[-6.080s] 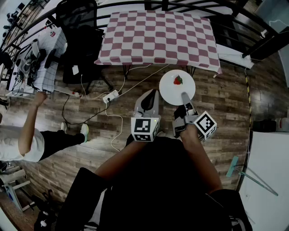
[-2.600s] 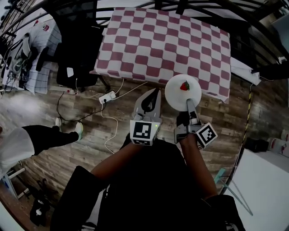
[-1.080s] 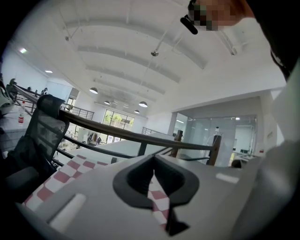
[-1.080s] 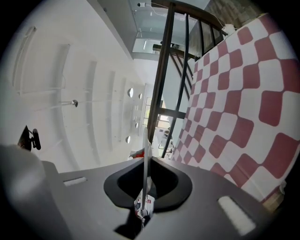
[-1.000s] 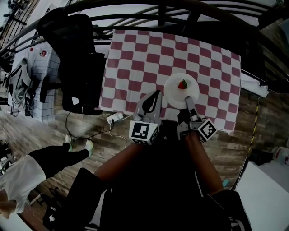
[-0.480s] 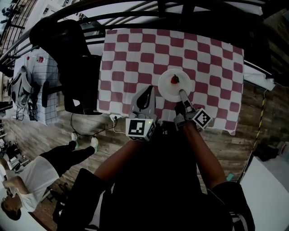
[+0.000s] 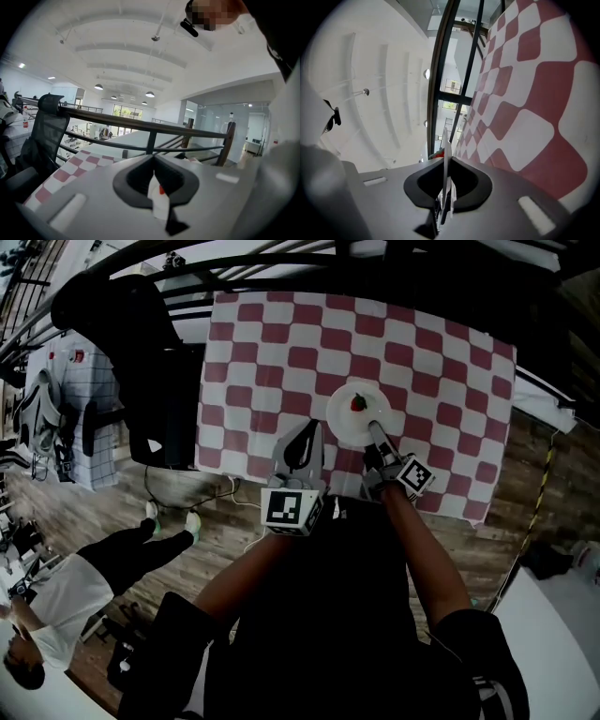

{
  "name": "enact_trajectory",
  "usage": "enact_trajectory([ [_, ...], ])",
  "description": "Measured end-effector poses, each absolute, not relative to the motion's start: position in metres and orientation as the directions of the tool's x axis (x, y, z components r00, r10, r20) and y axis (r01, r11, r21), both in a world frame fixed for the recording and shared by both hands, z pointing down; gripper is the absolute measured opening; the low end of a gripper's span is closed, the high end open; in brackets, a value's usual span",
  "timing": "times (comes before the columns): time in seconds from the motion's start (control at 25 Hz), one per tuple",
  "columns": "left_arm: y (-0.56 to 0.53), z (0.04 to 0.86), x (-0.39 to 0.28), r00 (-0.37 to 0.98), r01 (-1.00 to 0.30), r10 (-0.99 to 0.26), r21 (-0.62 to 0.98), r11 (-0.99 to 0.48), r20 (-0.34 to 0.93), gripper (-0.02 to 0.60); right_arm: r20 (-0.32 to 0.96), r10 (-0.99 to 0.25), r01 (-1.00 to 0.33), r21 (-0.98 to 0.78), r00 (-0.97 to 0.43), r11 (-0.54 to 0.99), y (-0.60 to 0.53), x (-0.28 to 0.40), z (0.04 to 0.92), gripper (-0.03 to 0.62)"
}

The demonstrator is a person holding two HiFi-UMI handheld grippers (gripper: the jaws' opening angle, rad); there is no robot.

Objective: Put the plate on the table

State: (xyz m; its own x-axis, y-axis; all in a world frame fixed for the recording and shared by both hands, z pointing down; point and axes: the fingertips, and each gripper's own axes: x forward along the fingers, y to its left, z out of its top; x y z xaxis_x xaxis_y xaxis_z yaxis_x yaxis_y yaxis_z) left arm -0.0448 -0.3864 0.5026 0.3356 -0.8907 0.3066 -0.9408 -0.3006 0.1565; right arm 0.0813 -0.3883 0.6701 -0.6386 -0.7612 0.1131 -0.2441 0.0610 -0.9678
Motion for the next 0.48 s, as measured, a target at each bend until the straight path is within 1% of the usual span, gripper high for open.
enact_trajectory([
  [0.12, -0.388, 0.511, -0.048, 0.32, -0.947, -0.886, 0.152, -0.284, 0.334, 0.01, 0.131, -0.741, -0.253, -0.966, -0.658, 0.054, -0.389, 0.08, 0.687, 0.015],
  [0.24, -0.395, 0.512, -0.049, 0.305, -0.952, -0.885, 0.143, -0.271, 0.351, 0.009, 0.177, -0.725, -0.228, -0.973, -0.665, -0.029, -0.384, 0.077, 0.712, 0.015],
  [0.32, -0.397, 0.515, -0.047, 0.302, -0.953, -0.881, 0.148, -0.266, 0.365, 0.01, 0.199, -0.713, -0.229, -0.972, -0.672, -0.055, -0.381, 0.076, 0.721, 0.015],
  [0.44, -0.4, 0.519, -0.046, 0.293, -0.955, -0.877, 0.151, -0.254, 0.38, 0.009, 0.3, -0.696, -0.274, -0.95, -0.652, -0.153, -0.375, 0.083, 0.741, 0.015],
  [0.48, -0.399, 0.521, -0.046, 0.291, -0.956, -0.878, 0.148, -0.253, 0.379, 0.009, 0.306, -0.699, -0.277, -0.948, -0.646, -0.16, -0.378, 0.085, 0.746, 0.015],
])
